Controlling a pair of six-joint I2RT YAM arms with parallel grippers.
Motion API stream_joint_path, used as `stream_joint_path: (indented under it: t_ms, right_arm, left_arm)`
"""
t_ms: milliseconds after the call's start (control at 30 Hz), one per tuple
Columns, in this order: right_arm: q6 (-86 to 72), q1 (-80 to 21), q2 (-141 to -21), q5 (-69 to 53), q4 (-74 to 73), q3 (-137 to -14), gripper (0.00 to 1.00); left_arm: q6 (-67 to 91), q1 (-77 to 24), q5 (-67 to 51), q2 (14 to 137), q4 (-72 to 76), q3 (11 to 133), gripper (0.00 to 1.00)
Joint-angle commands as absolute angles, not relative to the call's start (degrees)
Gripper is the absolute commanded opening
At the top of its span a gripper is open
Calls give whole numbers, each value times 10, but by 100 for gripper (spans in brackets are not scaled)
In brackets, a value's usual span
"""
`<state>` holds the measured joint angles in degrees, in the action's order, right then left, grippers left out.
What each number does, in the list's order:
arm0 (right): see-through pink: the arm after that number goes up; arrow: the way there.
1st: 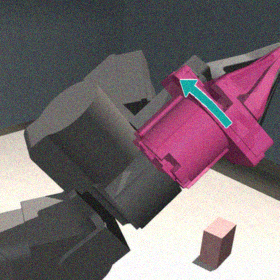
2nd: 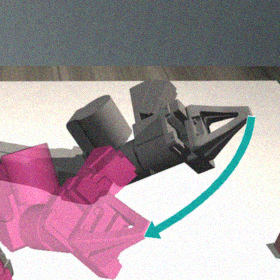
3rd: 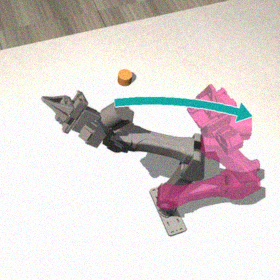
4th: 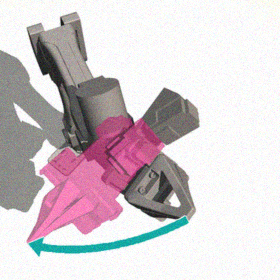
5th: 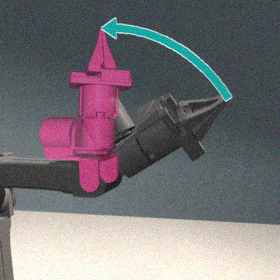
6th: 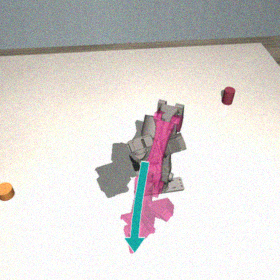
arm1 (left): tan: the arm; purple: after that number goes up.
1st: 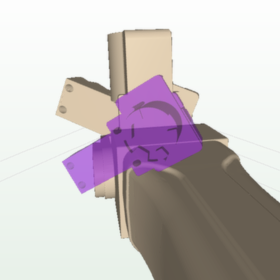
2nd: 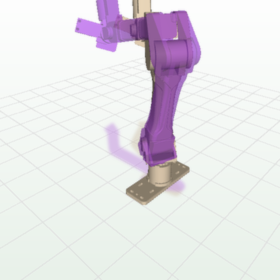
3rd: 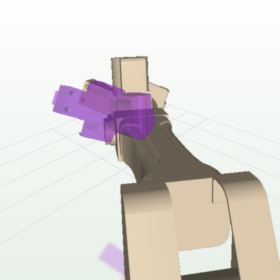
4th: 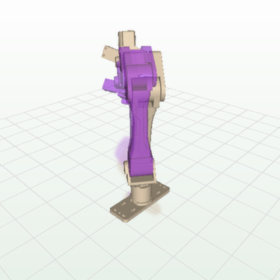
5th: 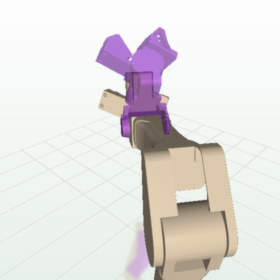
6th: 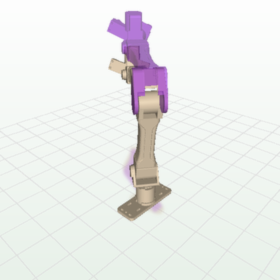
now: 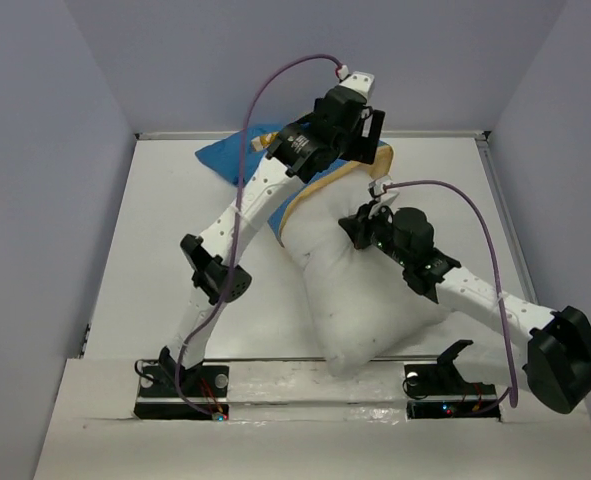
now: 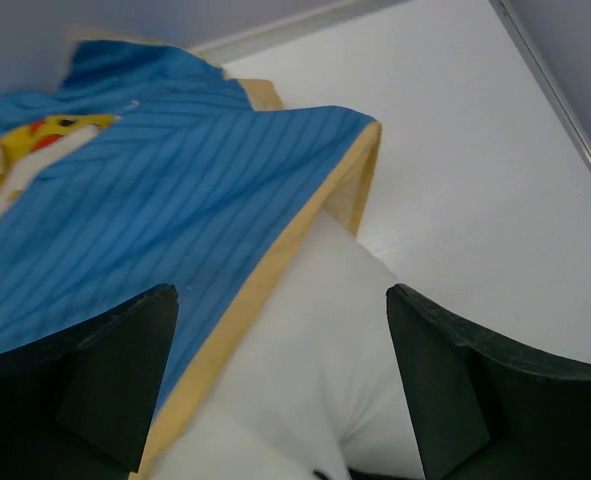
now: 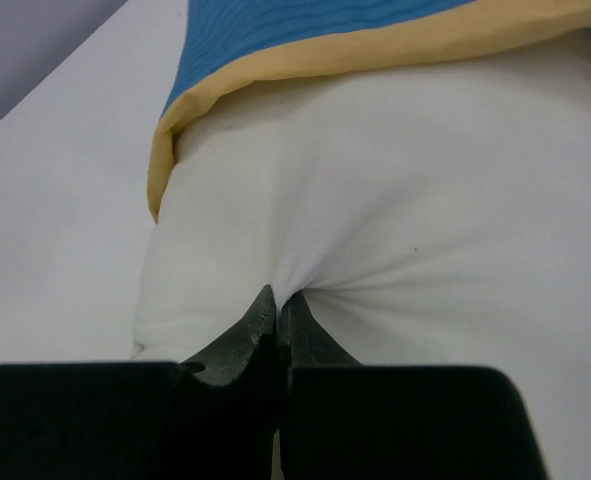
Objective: Put the pillow into the pillowcase
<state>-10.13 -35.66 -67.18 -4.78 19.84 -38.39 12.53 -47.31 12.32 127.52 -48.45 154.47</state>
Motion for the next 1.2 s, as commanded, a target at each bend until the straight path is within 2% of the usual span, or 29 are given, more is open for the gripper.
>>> stream_joint_path:
  t_ms: [0,67,100,133,167,267,300,367,400,433,467,500,600,767,833,933,1167]
  right_arm:
    - [-124,-321,-683,-17,259,-415,0]
    - [-125,-308,-691,-3,224,-441,0]
    - [-113,-308,-696,0,212,-453,0]
    - [-109,-302,-707,20,180,-464,0]
    - [-106,-297,-709,29,162,-488,0]
    - [-95,-297,-700,5,99,-520,0]
    - [-97,-297,-694,3,85,-526,1]
    - [-110,-297,-674,-37,47,-533,20]
    - [-118,-297,-668,-37,34,-538,40]
    - [-126,-297,-663,-39,21,-539,40]
    - [-127,-297,-651,-63,2,-538,55]
    - [-134,-297,-646,-74,-2,-537,58]
    - [-142,-309,-636,-112,-35,-531,61]
    - [-121,-366,-661,-76,-81,-550,65]
    - [-107,-389,-683,-55,-98,-561,72]
    - [-100,-395,-707,-45,-104,-577,76]
    - [-82,-410,-753,-36,-112,-613,79]
  left_arm:
    - [86,-475,317,1121,-512,1474,95]
    - [94,-475,331,1068,-476,1295,93]
    - [91,-475,324,982,-365,1200,91]
    - [86,-469,320,936,-306,1029,87]
    - [88,-462,317,852,-250,955,86]
    - [131,-428,233,707,-37,720,75]
    - [154,-426,217,681,-9,630,72]
    - [176,-429,194,644,26,573,72]
    - [190,-429,199,640,35,531,74]
    - [190,-429,199,638,49,512,75]
    - [197,-428,181,641,64,496,77]
    - [199,-428,170,645,96,477,78]
    - [195,-427,153,667,146,464,79]
    - [164,-422,191,755,200,493,79]
    - [163,-417,224,773,221,495,78]
    - [169,-402,213,778,270,481,75]
    - [159,-368,194,819,292,497,65]
